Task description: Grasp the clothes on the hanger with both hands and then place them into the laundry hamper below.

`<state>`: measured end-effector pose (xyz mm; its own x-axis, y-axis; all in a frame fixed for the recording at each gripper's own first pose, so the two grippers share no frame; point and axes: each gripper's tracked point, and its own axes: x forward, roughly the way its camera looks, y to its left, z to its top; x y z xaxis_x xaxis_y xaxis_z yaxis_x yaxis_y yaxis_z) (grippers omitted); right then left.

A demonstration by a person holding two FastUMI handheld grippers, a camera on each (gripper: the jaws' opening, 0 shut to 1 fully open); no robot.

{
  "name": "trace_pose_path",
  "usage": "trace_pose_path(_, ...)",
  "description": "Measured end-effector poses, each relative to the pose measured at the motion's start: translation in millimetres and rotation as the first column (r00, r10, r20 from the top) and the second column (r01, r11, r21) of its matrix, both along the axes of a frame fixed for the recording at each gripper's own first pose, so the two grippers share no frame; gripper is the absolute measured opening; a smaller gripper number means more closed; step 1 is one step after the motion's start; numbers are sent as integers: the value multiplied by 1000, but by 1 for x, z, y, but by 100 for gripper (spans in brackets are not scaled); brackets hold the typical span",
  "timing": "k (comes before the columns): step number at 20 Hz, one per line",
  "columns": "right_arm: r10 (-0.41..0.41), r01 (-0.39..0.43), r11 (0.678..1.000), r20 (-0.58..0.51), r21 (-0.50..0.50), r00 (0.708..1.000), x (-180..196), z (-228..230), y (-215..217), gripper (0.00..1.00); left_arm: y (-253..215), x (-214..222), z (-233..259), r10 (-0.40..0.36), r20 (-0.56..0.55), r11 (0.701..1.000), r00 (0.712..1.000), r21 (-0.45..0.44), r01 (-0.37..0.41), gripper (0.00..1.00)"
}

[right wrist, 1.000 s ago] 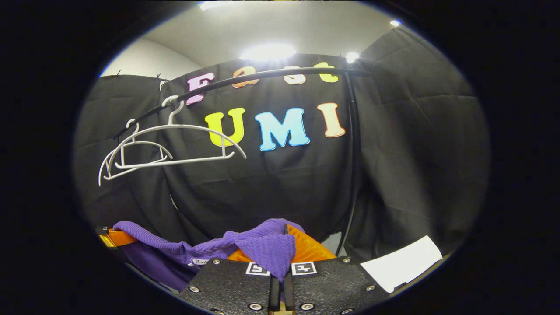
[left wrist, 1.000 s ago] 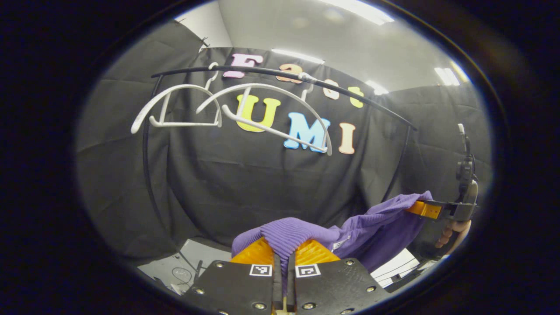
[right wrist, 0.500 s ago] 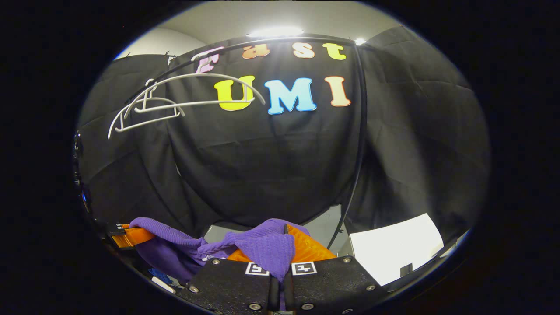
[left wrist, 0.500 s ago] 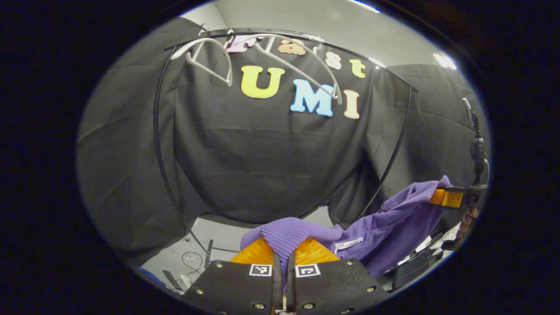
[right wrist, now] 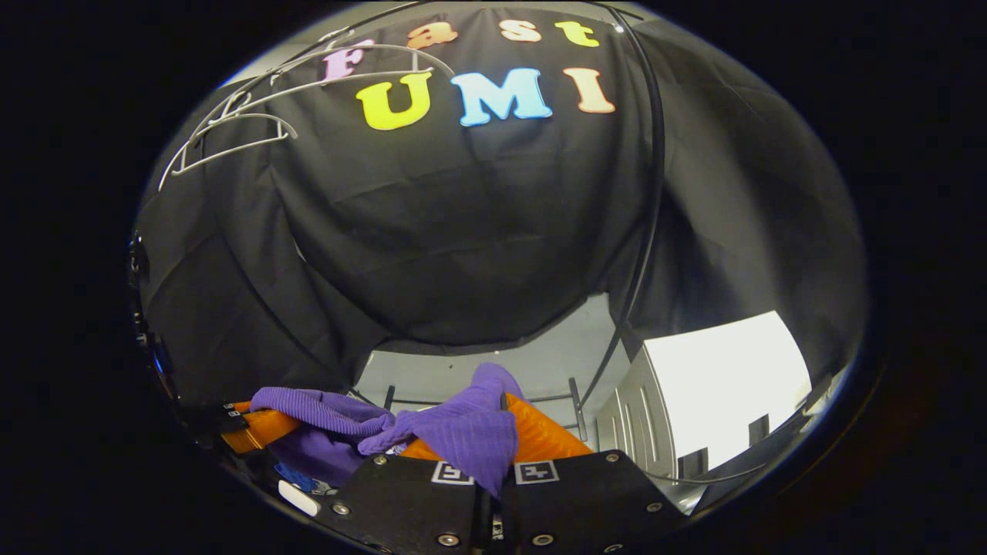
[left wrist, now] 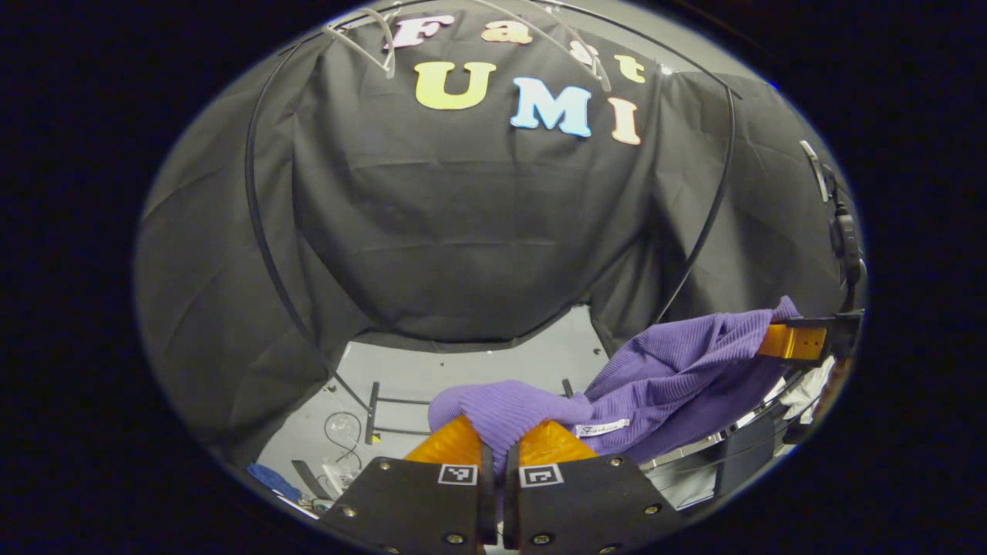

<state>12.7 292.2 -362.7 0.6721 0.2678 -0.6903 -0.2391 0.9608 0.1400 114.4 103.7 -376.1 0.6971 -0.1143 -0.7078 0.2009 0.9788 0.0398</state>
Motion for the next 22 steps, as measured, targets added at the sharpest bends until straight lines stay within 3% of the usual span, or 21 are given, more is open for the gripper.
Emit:
trace_pose_path(7,14,-16,1000,-90,-23,996,-19,-52,17,7,19,3,-56,-1,-68,1000,998,18,2,5)
trace_pose_path(14,26,-30,999,-159,-24,987,-30,-70,30,9,18,-10,-82,-17,-142,999,990,41,23,5)
trace_pose_path(18,28,-30,1000,-180,-8,983,-37,-67,32,21,23,-13,-83,-24,-164,997,986,72,36,8)
trace_pose_path(19,27,-28,1000,-179,-3,983,-38,-66,32,7,24,-16,-84,-28,-165,996,986,78,41,8)
trace_pose_path(21,34,-33,999,-183,9,983,-41,-62,34,25,24,-20,-79,-38,-163,995,986,87,53,13)
trace_pose_path(22,36,-33,999,-178,19,983,-40,-59,35,33,23,-22,-70,-44,-148,994,988,94,58,21)
